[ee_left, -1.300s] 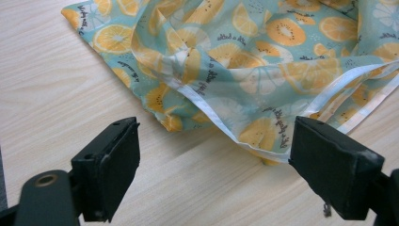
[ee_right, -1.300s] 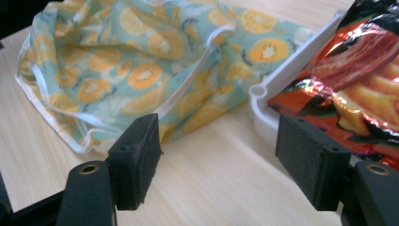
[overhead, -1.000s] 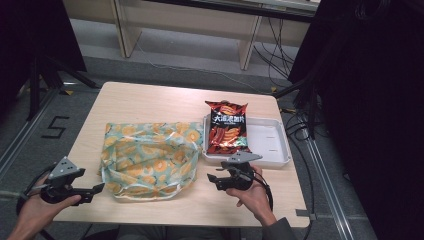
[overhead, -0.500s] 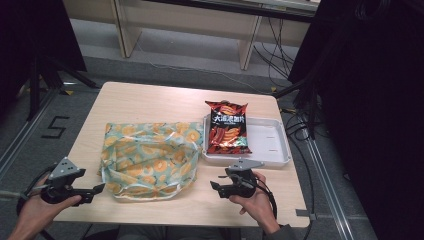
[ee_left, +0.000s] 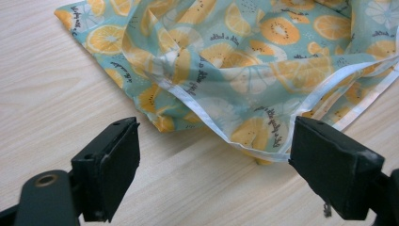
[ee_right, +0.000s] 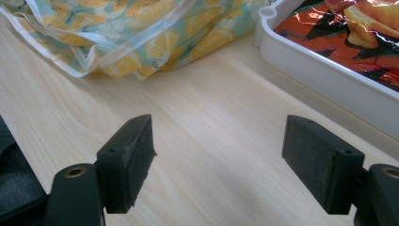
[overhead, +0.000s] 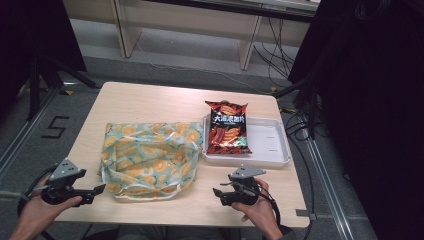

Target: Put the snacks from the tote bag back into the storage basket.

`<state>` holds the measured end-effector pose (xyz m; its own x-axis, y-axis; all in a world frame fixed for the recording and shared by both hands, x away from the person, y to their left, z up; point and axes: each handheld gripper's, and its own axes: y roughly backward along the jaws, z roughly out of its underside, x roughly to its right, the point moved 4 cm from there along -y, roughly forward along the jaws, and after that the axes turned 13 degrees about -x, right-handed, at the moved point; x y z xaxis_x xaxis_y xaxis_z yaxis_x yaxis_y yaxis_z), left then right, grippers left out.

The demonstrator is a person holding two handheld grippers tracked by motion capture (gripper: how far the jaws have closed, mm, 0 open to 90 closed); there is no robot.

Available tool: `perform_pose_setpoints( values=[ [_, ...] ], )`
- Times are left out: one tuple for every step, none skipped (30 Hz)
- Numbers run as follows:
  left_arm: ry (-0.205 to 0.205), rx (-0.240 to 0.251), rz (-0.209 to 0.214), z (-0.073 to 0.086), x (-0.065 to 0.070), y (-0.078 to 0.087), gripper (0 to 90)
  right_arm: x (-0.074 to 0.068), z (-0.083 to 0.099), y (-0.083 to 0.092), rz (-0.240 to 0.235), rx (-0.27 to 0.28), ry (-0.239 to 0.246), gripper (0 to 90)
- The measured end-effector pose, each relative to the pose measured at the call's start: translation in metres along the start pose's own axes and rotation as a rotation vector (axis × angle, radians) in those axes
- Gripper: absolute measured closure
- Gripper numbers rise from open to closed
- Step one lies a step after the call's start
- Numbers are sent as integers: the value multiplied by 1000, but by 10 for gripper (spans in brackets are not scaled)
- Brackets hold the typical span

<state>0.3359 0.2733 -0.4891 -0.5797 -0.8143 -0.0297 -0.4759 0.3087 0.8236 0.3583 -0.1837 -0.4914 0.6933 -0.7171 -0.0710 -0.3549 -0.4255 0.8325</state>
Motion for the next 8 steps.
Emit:
perform_pose_setpoints(
  values=[
    [1,1,2,0,0,0,160,0,0,0,0,-1,6,263],
    [-12,-1,-3,0,-1,0,160,0,1,0,-5,-11,12,263],
    [-11,17,-4,-1,-1,-1,160,-1,1,0,-3,-8,15,262],
    [4,1,-4,0,0,-1,160,-1,1,0,-1,-11,10,260],
    [-48,23,-16,-2,-3,-2,160,-1,1,0,2,-8,17,260],
    [-78,22,-22,-3,-5,-2,160,-1,1,-1,-1,0,15,260],
    [-14,14,-1,-1,-1,-2,160,-1,1,-1,0,-2,23,260],
    [5,-7,-2,1,1,-1,160,0,1,-1,1,0,26,260]
  ],
)
